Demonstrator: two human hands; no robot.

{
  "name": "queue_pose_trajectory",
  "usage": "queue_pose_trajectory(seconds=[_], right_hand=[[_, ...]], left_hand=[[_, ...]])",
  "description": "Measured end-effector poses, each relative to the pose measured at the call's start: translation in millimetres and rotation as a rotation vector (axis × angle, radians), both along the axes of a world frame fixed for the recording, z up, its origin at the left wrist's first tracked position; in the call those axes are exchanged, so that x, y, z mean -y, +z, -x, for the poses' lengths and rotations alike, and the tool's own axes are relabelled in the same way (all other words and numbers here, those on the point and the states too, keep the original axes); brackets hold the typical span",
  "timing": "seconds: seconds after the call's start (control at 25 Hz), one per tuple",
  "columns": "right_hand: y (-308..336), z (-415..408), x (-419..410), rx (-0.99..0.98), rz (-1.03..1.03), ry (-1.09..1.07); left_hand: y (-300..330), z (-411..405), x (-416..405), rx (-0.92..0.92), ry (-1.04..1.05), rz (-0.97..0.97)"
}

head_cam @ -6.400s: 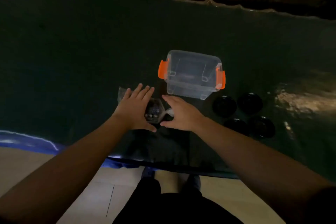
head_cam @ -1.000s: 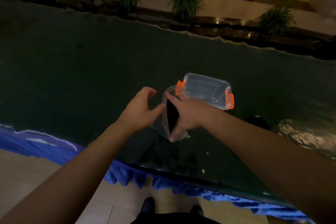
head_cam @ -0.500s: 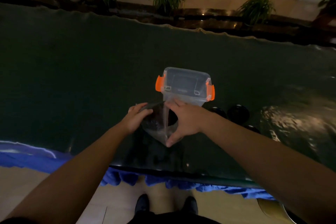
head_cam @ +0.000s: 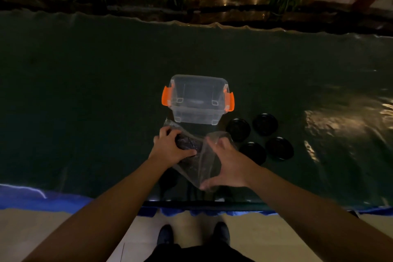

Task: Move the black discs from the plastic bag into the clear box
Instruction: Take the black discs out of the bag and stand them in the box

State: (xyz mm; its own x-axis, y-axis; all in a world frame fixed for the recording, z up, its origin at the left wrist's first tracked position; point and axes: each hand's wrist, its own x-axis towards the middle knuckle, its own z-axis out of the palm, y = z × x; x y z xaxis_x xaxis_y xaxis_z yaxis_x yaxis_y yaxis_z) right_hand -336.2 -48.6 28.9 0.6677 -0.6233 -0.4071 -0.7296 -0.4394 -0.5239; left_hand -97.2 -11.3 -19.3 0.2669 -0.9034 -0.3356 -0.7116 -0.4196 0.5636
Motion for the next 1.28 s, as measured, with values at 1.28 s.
queue_pose_trajectory(seconds=[1.28], right_hand=[[-58, -50, 45, 0.117, 0.499, 0.742]], left_hand=[[-11, -31, -25, -0.072, 0.209, 0.061]])
